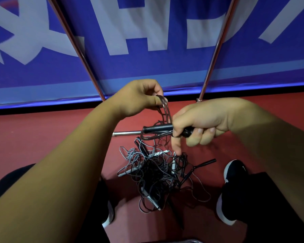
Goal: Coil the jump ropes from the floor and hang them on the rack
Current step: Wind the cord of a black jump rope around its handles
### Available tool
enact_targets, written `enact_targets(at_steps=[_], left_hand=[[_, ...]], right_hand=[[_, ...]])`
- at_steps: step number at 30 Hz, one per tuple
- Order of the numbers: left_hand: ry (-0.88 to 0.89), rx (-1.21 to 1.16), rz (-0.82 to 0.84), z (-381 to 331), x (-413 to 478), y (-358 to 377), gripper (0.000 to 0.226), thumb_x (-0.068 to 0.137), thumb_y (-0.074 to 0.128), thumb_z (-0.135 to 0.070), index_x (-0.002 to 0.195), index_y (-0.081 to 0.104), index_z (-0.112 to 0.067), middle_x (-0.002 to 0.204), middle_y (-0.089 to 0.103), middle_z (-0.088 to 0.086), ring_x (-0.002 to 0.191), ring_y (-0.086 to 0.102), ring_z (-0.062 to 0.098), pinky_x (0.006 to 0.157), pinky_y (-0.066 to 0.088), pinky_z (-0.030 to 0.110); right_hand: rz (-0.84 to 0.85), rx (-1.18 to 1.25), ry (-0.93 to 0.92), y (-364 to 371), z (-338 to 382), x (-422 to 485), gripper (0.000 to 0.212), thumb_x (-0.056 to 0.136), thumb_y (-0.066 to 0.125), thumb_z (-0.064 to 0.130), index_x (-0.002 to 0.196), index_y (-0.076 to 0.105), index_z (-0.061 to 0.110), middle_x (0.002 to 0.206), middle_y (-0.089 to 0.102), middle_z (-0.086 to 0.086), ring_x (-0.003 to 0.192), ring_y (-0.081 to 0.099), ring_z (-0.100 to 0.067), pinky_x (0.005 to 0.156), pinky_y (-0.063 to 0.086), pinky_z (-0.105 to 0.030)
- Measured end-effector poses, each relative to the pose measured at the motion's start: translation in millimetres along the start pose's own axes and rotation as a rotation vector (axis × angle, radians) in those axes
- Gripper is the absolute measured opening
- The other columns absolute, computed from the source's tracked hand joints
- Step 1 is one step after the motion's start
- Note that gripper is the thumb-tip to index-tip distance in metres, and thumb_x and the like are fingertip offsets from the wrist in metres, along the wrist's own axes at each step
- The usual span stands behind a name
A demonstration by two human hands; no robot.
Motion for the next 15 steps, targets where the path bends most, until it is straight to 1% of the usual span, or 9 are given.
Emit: enact_targets(at_steps=[1,2,3,5,6,8,10,12,15], left_hand=[[0.026,0.003,0.015,-5,0,1,0.008,0.093,0.076,-0.006,0.096,0.069,-0.005,0.099,0.074,0.025,0.1,0.076,0.032,0.094,0.061,0.044],[0.049,0.013,0.025,-9,0,2,0.007,0.093,0.075,-0.004,0.098,0.07,-0.004,0.1,0.075,0.023,0.1,0.076,0.028,0.094,0.061,0.04],[0.073,0.034,0.027,-14,-1,3,0.008,0.093,0.074,-0.003,0.101,0.072,-0.004,0.1,0.077,0.018,0.097,0.075,0.021,0.092,0.059,0.033],[0.114,0.084,0.017,-24,-3,3,0.011,0.093,0.075,-0.004,0.103,0.076,-0.006,0.098,0.079,0.007,0.091,0.073,0.009,0.088,0.054,0.021],[0.13,0.112,0.01,-29,-5,3,0.011,0.093,0.075,-0.006,0.103,0.078,-0.008,0.096,0.079,0.001,0.091,0.072,0.006,0.087,0.053,0.018],[0.158,0.195,-0.002,-34,-7,0,0.01,0.093,0.077,-0.011,0.102,0.08,-0.014,0.095,0.079,-0.007,0.092,0.072,0.002,0.088,0.053,0.019],[0.187,0.341,-0.005,-37,-10,-4,0.008,0.092,0.079,-0.019,0.1,0.08,-0.022,0.096,0.076,-0.01,0.094,0.07,0.003,0.09,0.054,0.025],[0.205,0.506,0.04,-40,-14,-7,0.012,0.091,0.078,-0.022,0.103,0.078,-0.026,0.099,0.071,-0.01,0.094,0.068,0.007,0.091,0.053,0.031],[0.23,0.679,0.1,-40,-20,-9,0.019,0.092,0.076,-0.024,0.111,0.077,-0.026,0.104,0.071,-0.009,0.094,0.067,0.012,0.089,0.051,0.03]], right_hand=[[-0.025,0.0,0.021,0,-2,4,0.025,0.1,0.045,0.007,0.11,0.06,-0.01,0.097,0.073,-0.026,0.045,0.023,-0.007,0.037,0.009,-0.015],[-0.051,0.014,0.03,0,-4,8,0.022,0.099,0.046,0.006,0.113,0.058,-0.006,0.098,0.074,-0.024,0.045,0.024,-0.007,0.036,0.011,-0.014],[-0.075,0.037,0.032,-2,-5,12,0.019,0.099,0.048,0.005,0.114,0.057,-0.002,0.098,0.074,-0.022,0.045,0.025,-0.007,0.036,0.012,-0.013],[-0.123,0.062,0.034,-6,-7,16,0.014,0.098,0.049,0.004,0.109,0.057,0.0,0.099,0.072,-0.021,0.046,0.026,-0.007,0.034,0.015,-0.012],[-0.148,0.06,0.035,-10,-9,18,0.013,0.098,0.049,0.004,0.106,0.057,-0.001,0.1,0.072,-0.021,0.047,0.026,-0.007,0.033,0.016,-0.012],[-0.214,0.062,0.036,-17,-11,21,0.012,0.098,0.047,0.003,0.102,0.057,-0.002,0.099,0.069,-0.021,0.047,0.027,-0.008,0.032,0.017,-0.012],[-0.296,0.105,0.026,-25,-13,24,0.007,0.098,0.047,0.003,0.096,0.054,0.0,0.088,0.065,-0.018,0.047,0.027,-0.009,0.033,0.017,-0.013],[-0.379,0.141,-0.006,-32,-15,27,0.007,0.098,0.048,0.002,0.093,0.052,0.004,0.076,0.058,-0.013,0.048,0.027,-0.009,0.035,0.018,-0.015],[-0.511,0.136,-0.064,-44,-17,30,0.008,0.096,0.048,0.002,0.096,0.052,0.009,0.073,0.05,-0.009,0.049,0.028,-0.012,0.038,0.019,-0.017]])
Point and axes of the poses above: each hand's wrist, its own x-axis towards the middle knuckle, its own y-axis out of the palm, z = x × y, the point moved 2 cm from there along x, towards the middle knuckle
